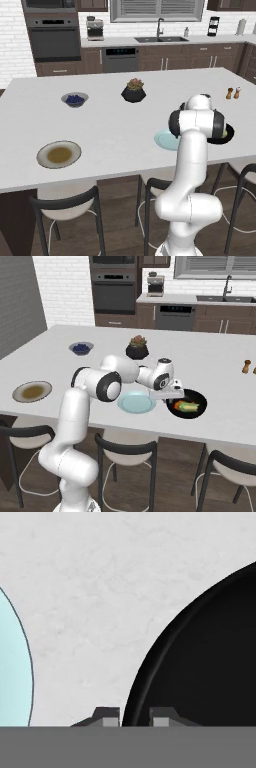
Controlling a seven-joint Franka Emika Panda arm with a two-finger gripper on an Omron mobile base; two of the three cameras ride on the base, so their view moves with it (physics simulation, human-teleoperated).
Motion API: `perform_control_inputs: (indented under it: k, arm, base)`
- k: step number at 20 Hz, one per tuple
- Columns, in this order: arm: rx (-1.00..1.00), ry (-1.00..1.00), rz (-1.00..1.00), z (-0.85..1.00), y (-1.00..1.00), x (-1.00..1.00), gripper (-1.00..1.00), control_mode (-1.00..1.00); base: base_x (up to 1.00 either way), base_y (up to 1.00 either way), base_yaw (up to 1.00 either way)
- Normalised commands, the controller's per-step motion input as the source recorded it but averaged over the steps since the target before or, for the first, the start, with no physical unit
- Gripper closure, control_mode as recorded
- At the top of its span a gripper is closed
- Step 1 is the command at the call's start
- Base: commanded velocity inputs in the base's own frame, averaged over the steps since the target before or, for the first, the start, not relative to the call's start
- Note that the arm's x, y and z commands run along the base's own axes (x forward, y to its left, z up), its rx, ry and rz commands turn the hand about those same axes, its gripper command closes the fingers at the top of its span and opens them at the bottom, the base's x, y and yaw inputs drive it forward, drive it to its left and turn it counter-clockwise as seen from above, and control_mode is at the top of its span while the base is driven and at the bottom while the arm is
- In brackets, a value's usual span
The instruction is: Pick the chicken drumstick and corn from their plates and place them in the bowl. Then put the bowl in the fridge.
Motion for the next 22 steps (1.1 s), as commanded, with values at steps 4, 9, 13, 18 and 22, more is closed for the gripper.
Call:
perform_control_inputs:
  k: [4,9,13,18,22]
  arm:
    - [0.0,0.0,0.0,0.15,0.0,-0.04,1.0,-1.0]
    - [-0.01,0.0,0.03,0.62,-0.01,-0.54,1.0,-1.0]
    - [-0.06,0.0,0.11,0.65,0.0,-0.66,1.0,-1.0]
    - [-0.13,-0.03,0.31,0.52,0.2,-0.58,1.0,-1.0]
    - [-0.18,-0.01,0.39,0.38,0.37,-0.61,1.0,-1.0]
  base:
    - [0.0,0.0,0.0]
    - [0.0,0.0,0.0]
    - [0.0,0.0,0.0]
    - [0.0,0.0,0.0]
    - [0.0,0.0,0.0]
